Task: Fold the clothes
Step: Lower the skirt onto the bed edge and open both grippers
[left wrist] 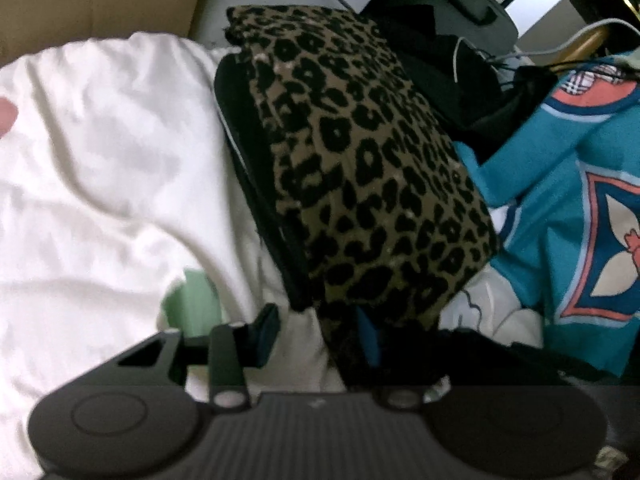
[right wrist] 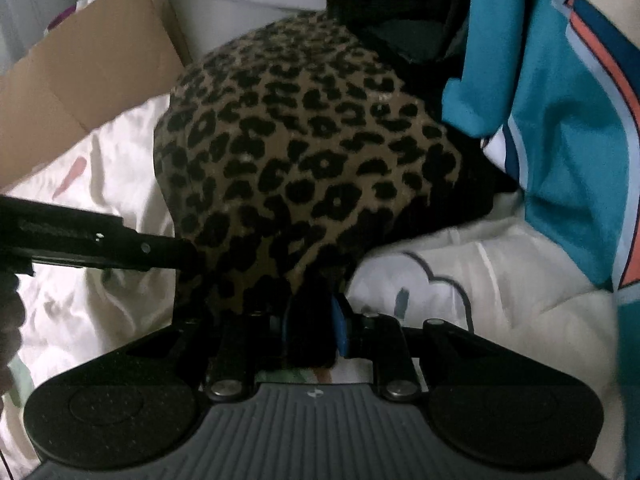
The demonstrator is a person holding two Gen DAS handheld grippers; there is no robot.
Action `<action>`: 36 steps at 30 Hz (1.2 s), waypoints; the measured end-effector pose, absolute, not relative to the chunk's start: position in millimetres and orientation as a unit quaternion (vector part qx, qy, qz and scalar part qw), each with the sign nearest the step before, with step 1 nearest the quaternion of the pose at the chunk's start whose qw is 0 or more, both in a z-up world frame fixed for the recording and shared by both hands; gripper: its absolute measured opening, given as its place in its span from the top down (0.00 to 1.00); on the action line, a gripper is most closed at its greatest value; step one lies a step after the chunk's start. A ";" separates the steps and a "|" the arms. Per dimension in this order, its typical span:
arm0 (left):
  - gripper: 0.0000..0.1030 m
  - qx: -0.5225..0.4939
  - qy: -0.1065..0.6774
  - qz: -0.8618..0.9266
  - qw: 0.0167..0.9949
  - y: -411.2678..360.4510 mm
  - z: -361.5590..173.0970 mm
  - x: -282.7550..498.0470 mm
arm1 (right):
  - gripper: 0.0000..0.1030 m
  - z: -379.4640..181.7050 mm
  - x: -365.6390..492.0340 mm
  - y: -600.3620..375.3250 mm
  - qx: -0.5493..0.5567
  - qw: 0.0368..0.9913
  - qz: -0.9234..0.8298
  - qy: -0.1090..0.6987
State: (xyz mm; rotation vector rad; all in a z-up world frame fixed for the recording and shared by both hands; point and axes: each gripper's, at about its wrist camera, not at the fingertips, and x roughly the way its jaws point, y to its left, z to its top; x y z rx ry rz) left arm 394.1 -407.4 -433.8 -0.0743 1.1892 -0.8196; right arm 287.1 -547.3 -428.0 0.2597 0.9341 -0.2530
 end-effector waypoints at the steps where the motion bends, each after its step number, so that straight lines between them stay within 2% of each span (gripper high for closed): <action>1: 0.60 -0.032 0.546 -0.377 0.747 -406.9 -433.2 390.8 | 0.73 -429.0 285.2 -547.4 0.128 0.876 -0.121 0.449; 3: 0.70 -0.027 0.550 -0.379 0.744 -405.7 -431.8 383.9 | 0.73 -430.4 281.3 -549.0 0.139 0.873 -0.123 0.451; 6: 0.79 -0.029 0.552 -0.378 0.743 -403.1 -428.5 372.0 | 0.73 -430.9 275.9 -553.0 0.160 0.867 -0.129 0.453; 11: 0.85 -0.024 0.538 -0.394 0.745 -401.0 -417.0 351.7 | 0.73 -420.1 268.3 -551.3 0.167 0.868 -0.136 0.447; 17: 0.86 -0.015 0.520 -0.416 0.746 -406.6 -412.2 337.8 | 0.73 -408.2 266.7 -550.9 0.183 0.877 -0.133 0.424; 22: 0.89 -0.010 0.537 -0.407 0.739 -414.0 -428.0 334.5 | 0.73 -416.6 269.2 -547.7 0.189 0.872 -0.136 0.431; 28: 0.98 0.016 0.574 -0.382 0.724 -415.2 -454.0 333.3 | 0.74 -426.9 272.9 -543.0 0.188 0.858 -0.142 0.456; 36: 0.95 0.001 0.590 -0.357 0.725 -390.3 -441.5 335.2 | 0.73 -418.4 269.5 -539.1 0.197 0.855 -0.149 0.457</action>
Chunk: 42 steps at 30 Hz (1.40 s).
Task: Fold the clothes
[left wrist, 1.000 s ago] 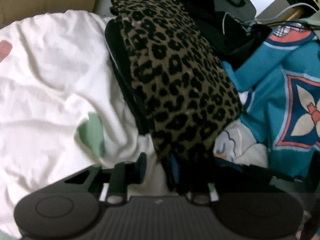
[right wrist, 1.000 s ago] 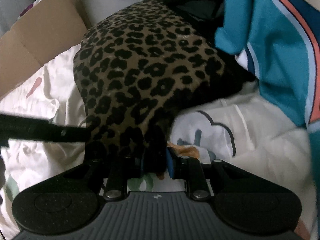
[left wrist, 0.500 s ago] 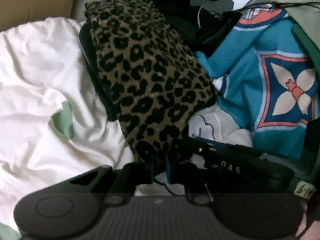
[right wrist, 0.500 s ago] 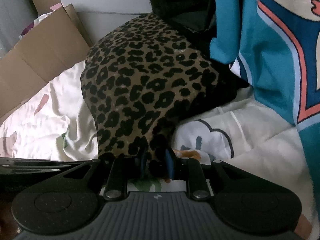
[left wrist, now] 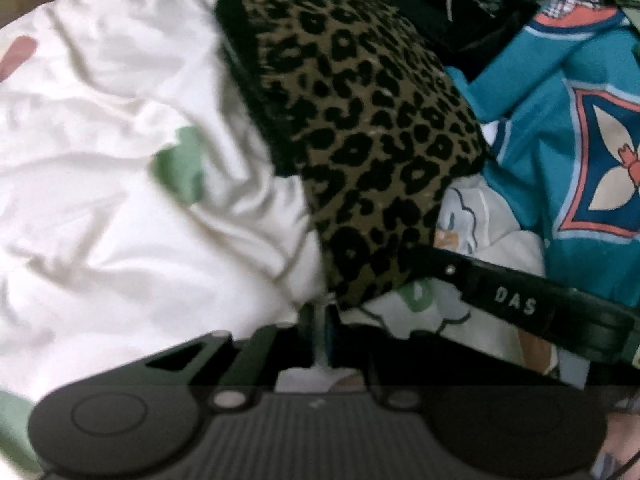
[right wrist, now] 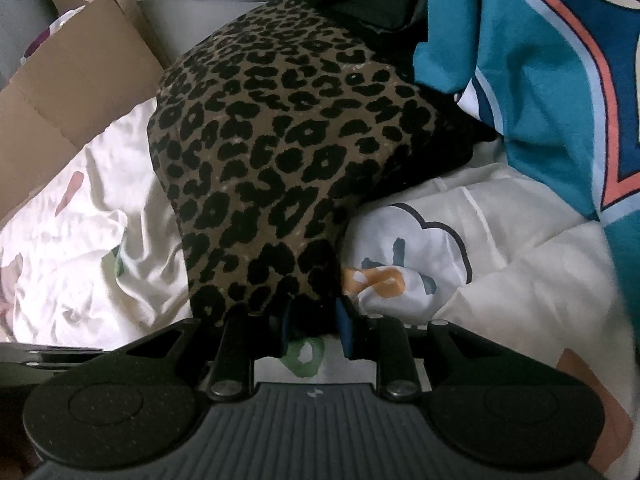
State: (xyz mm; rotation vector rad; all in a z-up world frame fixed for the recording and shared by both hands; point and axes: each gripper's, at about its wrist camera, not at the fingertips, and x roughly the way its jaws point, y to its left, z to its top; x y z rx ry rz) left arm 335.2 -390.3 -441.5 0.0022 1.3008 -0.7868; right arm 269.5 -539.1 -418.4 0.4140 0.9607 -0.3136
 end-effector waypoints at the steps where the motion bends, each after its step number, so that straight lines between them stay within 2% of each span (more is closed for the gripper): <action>1: 0.93 0.000 0.592 -0.351 0.726 -385.9 -439.6 335.4 | 0.72 -417.0 269.4 -538.6 0.198 0.854 -0.148 0.457; 2: 0.84 -0.002 0.595 -0.346 0.726 -382.8 -437.6 336.7 | 0.70 -415.5 269.5 -538.1 0.200 0.854 -0.145 0.457; 3: 0.71 -0.003 0.597 -0.340 0.726 -379.8 -435.7 338.0 | 0.66 -414.0 269.7 -537.6 0.201 0.854 -0.143 0.458; 4: 0.65 -0.004 0.597 -0.335 0.729 -376.8 -433.4 339.3 | 0.63 -412.3 269.7 -537.3 0.204 0.854 -0.141 0.458; 6: 0.36 -0.003 0.590 -0.327 0.738 -369.5 -425.7 340.6 | 0.53 -408.7 269.9 -536.5 0.210 0.852 -0.140 0.458; 7: 0.29 -0.001 0.587 -0.322 0.743 -366.2 -421.7 341.4 | 0.47 -406.9 270.2 -535.5 0.211 0.851 -0.142 0.459; 8: 0.16 0.004 0.583 -0.316 0.749 -364.9 -417.3 341.6 | 0.44 -405.2 270.6 -534.1 0.211 0.851 -0.143 0.459; 9: 0.11 0.004 0.579 -0.315 0.752 -361.5 -413.2 343.0 | 0.38 -403.6 271.0 -532.6 0.211 0.852 -0.144 0.458; 13: 0.06 0.001 0.576 -0.302 0.760 -345.3 -399.7 349.3 | 0.12 -398.2 273.8 -526.3 0.202 0.856 -0.143 0.455; 29: 0.04 -0.019 0.565 -0.206 0.799 -266.2 -367.7 381.3 | 0.11 -378.5 290.3 -509.9 0.200 0.855 -0.131 0.461; 42: 0.03 -0.062 0.580 -0.136 0.801 -239.2 -335.5 418.6 | 0.11 -352.4 310.2 -512.7 0.183 0.853 -0.105 0.478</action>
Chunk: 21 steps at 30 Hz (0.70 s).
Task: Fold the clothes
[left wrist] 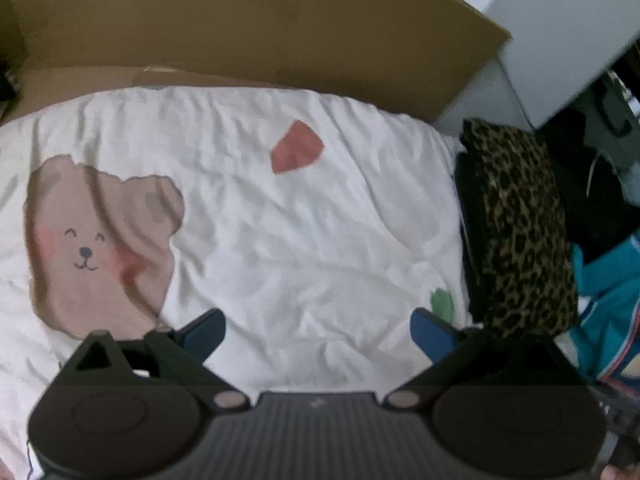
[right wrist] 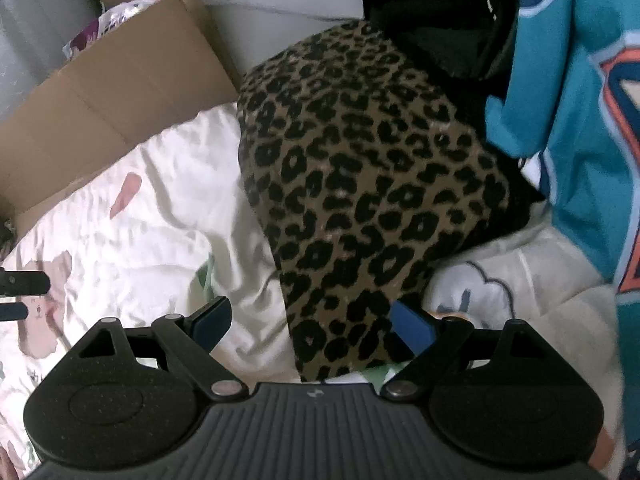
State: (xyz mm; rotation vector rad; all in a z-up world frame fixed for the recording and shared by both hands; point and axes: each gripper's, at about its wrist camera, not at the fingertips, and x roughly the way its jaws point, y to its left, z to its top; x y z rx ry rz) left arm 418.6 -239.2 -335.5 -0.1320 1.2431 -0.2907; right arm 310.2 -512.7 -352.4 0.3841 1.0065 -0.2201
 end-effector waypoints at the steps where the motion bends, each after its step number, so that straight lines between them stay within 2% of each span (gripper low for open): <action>1: 0.03 -0.061 0.578 -0.125 0.804 -236.9 -330.0 421.0 | 0.11 -347.0 311.3 -515.4 0.186 0.852 -0.104 0.479; 8: 0.03 -0.047 0.574 -0.109 0.810 -229.0 -283.5 428.0 | 0.11 -294.7 307.9 -532.0 0.177 0.857 -0.078 0.477; 21: 0.03 -0.054 0.582 -0.090 0.807 -180.8 -143.8 419.3 | 0.11 -191.0 282.4 -558.8 0.154 0.867 -0.032 0.474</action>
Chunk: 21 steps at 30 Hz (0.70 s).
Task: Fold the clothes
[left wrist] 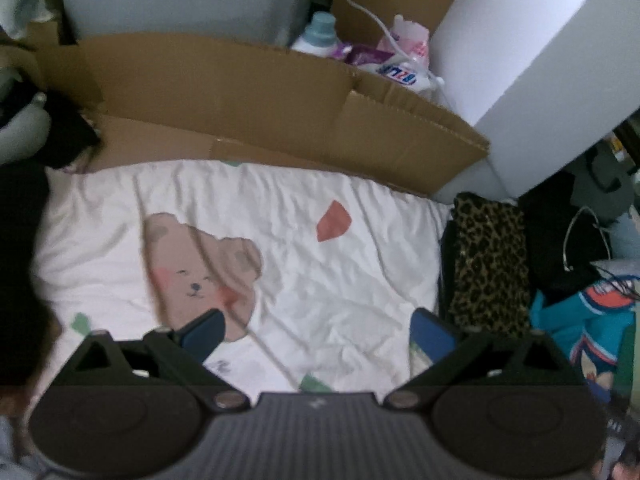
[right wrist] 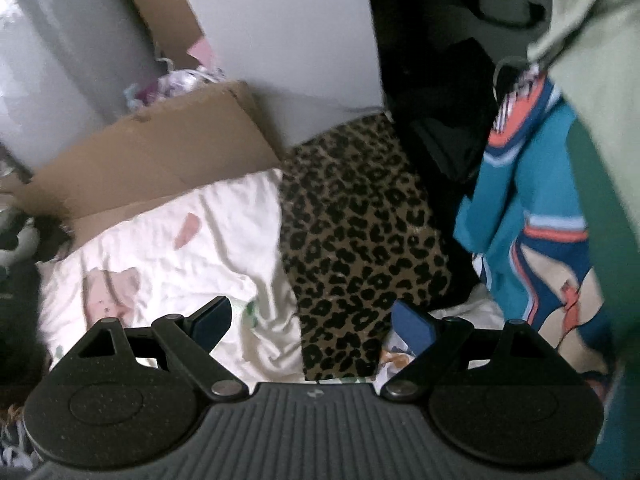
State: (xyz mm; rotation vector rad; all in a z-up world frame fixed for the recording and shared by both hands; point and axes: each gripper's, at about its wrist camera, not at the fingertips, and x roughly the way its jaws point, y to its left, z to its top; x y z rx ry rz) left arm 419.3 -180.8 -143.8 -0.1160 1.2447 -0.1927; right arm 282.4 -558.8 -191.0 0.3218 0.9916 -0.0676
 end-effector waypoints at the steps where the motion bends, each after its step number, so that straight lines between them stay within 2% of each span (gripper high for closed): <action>1: 0.03 -0.049 0.583 -0.087 0.807 -175.5 -133.0 416.4 | 0.11 -183.0 280.7 -557.6 0.148 0.868 -0.028 0.473; 5: 0.02 -0.056 0.595 -0.067 0.799 -149.6 -89.9 398.3 | 0.11 -153.4 272.1 -550.0 0.133 0.876 -0.011 0.464; 13: 0.01 -0.051 0.568 -0.047 0.820 -102.8 -3.6 351.1 | 0.11 -104.5 250.8 -524.5 0.106 0.888 0.020 0.447; 21: 0.00 -0.020 0.519 -0.051 0.853 -75.3 52.0 311.5 | 0.11 -42.2 221.3 -485.9 0.080 0.904 0.033 0.418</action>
